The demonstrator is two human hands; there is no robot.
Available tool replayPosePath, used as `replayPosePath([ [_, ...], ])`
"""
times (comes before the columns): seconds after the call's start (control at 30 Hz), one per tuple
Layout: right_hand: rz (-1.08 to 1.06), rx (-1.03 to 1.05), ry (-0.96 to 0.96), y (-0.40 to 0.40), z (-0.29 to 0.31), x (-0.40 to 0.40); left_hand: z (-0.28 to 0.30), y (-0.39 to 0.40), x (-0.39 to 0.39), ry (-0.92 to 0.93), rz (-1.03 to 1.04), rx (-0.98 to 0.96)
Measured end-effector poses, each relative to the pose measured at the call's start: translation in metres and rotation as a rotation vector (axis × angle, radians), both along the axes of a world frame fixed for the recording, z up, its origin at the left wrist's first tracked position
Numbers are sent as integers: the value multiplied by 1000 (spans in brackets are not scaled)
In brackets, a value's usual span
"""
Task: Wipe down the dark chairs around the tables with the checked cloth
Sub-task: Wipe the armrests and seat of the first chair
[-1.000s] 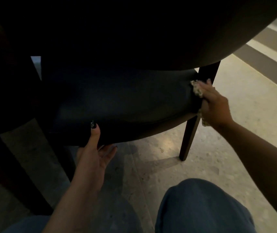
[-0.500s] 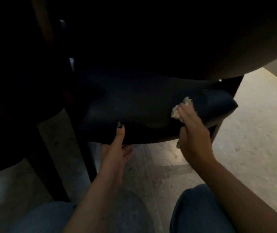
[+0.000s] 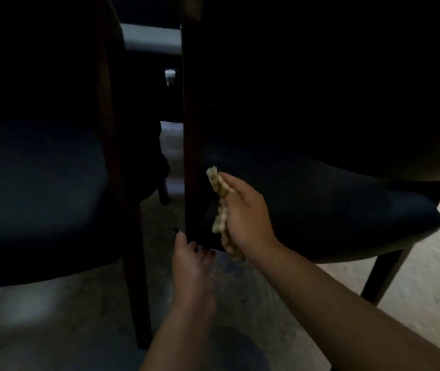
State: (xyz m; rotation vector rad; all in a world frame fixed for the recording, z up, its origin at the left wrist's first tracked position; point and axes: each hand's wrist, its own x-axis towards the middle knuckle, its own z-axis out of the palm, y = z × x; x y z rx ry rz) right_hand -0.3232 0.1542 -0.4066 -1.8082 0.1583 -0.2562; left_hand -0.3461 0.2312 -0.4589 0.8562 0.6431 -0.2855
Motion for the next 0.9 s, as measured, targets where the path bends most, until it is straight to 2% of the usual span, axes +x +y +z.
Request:
replayPosePath([
  [0.07, -24, 397, 144, 21, 19, 35, 9, 0, -3, 5, 10, -21],
  [0.13, -104, 665, 201, 31, 41, 69, 16, 0, -4, 12, 26, -43],
  [0.17, -158, 709, 186, 31, 50, 87, 18, 0, -6, 21, 21, -56],
  [0.23, -219, 672, 128, 32, 63, 113, 20, 4, -7, 31, -30, -71],
  [0.4, -148, 304, 204, 30, 14, 104, 15, 9, -3, 8, -89, -25],
  [0.53, -32, 86, 75, 18, 2, 73, 2, 21, 9, -28, -175, 77],
  [0.6, 46, -207, -69, 11, -2, 54, 1, 28, 12, -36, -241, 99],
  [0.73, 173, -1009, -400, -20, -35, 24, -8, 35, 16, -39, -283, 93],
  [0.8, 229, -1143, -457, -41, -44, 12, -13, 37, 17, -38, -318, 112],
  [0.9, 196, -1180, -430, -84, -46, -15, -16, 37, 18, -81, -369, 158],
])
